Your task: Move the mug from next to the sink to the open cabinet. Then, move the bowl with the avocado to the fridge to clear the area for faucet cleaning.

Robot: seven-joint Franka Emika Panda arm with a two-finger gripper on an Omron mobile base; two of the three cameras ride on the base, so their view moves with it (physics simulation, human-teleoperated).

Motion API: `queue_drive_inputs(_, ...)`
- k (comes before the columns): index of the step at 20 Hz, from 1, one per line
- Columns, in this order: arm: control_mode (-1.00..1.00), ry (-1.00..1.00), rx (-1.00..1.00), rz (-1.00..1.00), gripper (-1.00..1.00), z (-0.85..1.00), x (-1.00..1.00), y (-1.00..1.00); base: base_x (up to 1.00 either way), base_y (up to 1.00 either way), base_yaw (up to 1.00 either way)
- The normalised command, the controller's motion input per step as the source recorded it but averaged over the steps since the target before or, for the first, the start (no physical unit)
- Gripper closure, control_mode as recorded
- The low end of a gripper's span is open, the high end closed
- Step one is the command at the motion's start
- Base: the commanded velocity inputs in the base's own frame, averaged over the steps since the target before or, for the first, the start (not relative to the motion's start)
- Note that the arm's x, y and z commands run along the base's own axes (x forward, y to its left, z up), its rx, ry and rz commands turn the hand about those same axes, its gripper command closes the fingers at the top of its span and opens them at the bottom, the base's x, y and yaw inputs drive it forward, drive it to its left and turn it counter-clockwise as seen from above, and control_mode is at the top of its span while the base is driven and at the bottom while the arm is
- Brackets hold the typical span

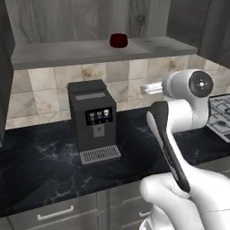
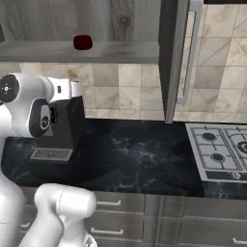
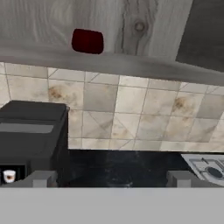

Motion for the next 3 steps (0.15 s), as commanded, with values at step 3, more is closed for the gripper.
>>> queue_drive_inputs(3, -1.00, 0.22, -0.08, 0.00, -1.00, -1.00, -1.00, 0.00, 0.00, 0.00, 0.00)
